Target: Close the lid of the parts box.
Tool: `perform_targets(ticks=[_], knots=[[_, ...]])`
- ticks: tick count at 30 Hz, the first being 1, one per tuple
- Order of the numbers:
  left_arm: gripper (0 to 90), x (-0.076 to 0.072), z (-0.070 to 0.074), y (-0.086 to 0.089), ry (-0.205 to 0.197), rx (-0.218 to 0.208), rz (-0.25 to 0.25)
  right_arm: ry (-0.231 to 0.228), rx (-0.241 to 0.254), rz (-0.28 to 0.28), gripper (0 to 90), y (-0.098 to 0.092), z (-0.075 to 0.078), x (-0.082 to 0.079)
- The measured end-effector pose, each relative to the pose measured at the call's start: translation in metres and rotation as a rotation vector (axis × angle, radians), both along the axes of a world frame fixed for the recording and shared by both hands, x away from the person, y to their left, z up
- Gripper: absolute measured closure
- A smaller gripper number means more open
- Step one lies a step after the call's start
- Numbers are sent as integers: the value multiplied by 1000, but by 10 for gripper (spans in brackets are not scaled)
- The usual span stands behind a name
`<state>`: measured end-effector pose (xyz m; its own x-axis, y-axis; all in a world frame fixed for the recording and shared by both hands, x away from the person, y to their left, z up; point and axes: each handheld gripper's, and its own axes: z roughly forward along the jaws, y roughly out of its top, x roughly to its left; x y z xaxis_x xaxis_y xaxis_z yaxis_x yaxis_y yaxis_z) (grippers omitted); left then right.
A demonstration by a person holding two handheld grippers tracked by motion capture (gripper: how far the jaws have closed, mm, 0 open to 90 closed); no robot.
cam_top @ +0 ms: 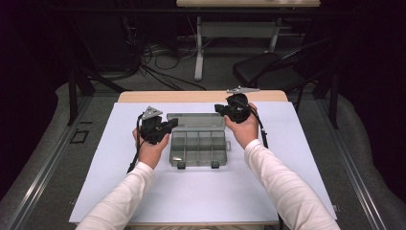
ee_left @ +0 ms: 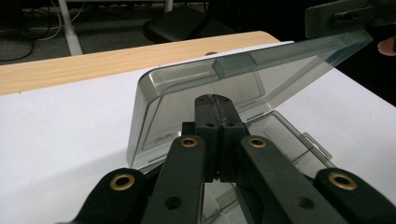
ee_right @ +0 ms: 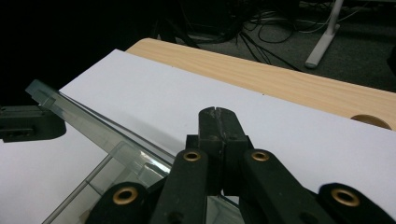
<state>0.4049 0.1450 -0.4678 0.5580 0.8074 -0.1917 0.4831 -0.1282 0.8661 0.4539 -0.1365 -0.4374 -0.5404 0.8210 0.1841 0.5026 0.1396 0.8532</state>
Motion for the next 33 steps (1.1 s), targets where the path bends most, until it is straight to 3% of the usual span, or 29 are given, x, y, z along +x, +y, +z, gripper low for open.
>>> perform_targets(ticks=[6,19,31,33], knots=[[900,-8,-4,-3,9,-6,-7,0,-10,29,900,-1,-5,-11],[900,-28,-20,-5,3,7,-35,-10,-1,36,900,-10,-15,-40],[900,-44,-32,-2,5,11,-40,45,-14,52,900,-9,-27,-61],[900,-46,-34,-2,8,8,-42,34,-12,50,900,-9,-28,-64]])
